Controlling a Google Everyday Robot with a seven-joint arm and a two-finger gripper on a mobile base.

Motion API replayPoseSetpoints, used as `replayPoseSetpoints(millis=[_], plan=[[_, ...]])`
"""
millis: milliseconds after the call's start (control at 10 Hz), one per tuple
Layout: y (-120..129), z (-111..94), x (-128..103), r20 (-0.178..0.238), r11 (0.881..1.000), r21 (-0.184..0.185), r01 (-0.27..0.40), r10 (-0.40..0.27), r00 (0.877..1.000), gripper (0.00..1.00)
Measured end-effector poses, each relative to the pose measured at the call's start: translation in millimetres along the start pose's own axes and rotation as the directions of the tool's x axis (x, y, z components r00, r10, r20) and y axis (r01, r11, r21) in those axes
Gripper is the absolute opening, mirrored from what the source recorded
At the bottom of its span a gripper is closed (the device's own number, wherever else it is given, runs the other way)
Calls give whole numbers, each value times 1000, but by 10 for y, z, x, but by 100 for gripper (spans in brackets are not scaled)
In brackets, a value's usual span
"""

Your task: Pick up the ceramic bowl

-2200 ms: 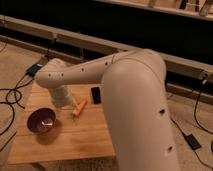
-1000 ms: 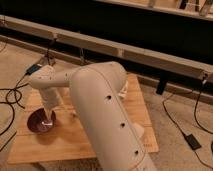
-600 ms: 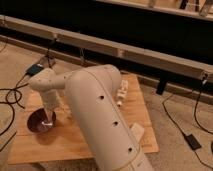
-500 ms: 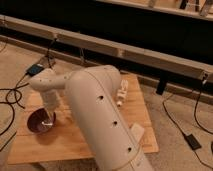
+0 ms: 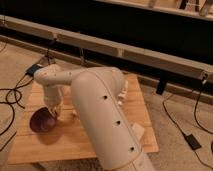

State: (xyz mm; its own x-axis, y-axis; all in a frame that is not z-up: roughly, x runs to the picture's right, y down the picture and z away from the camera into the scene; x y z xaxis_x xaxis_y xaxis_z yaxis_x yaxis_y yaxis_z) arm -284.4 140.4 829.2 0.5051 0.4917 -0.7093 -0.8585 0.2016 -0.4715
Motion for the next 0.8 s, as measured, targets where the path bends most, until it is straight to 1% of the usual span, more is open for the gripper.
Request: replayPoseSetpoints(millis=[200,300,500,700,800], plan=[[-33,-225,-53,27,999,-40,-18,19,999,0],[-90,-399,-80,52,997,-71,-31,34,998,0],[-134,-545,-83,72,993,-112,-37,45,996,0],[-180,-754,-87,109,984,-173,-33,52,993,0],[-203,-828,-78,123,981,-193,-28,53,991,0]])
